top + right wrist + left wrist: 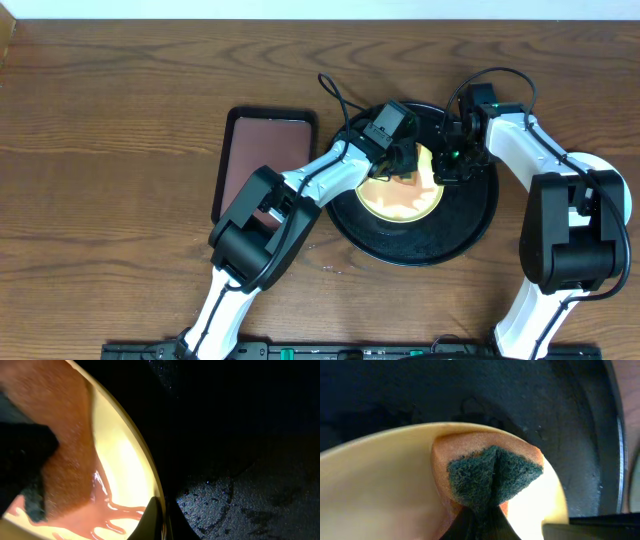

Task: Clean dirty plates on tray and stack at the side
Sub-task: 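Scrub the yellow plate with the sponge in the left gripper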

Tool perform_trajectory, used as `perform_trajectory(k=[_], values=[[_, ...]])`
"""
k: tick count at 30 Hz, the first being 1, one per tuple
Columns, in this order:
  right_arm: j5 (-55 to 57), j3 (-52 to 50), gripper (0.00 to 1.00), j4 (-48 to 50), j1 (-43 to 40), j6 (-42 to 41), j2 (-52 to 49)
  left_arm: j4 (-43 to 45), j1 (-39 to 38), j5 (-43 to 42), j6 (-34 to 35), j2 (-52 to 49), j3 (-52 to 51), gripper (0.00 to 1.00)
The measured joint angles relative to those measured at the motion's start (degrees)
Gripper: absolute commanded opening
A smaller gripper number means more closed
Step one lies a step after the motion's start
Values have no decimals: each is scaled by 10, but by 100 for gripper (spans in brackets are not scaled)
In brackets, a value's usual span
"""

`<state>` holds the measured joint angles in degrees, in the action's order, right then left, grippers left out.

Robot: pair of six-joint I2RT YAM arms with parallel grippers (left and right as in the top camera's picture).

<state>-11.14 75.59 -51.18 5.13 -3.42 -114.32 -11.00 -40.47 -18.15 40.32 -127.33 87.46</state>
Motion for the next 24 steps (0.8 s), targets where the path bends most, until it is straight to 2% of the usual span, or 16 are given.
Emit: perform_trajectory(k=[5, 9, 12, 16, 24], values=[[0, 0, 1, 0, 0, 0, 0, 1, 0, -28, -6, -3, 0, 7], [0, 0, 1, 0, 0, 0, 0, -58, 10, -23, -38, -3, 15, 7], [-1, 0, 1, 0, 0, 0, 0, -139, 26, 7, -70, 0, 37, 8], [-2, 0, 1, 0, 0, 0, 0, -235, 52, 98, -102, 8, 57, 7], [-24, 0, 1, 5, 6, 0, 0, -293, 29, 179, -117, 8, 69, 7]])
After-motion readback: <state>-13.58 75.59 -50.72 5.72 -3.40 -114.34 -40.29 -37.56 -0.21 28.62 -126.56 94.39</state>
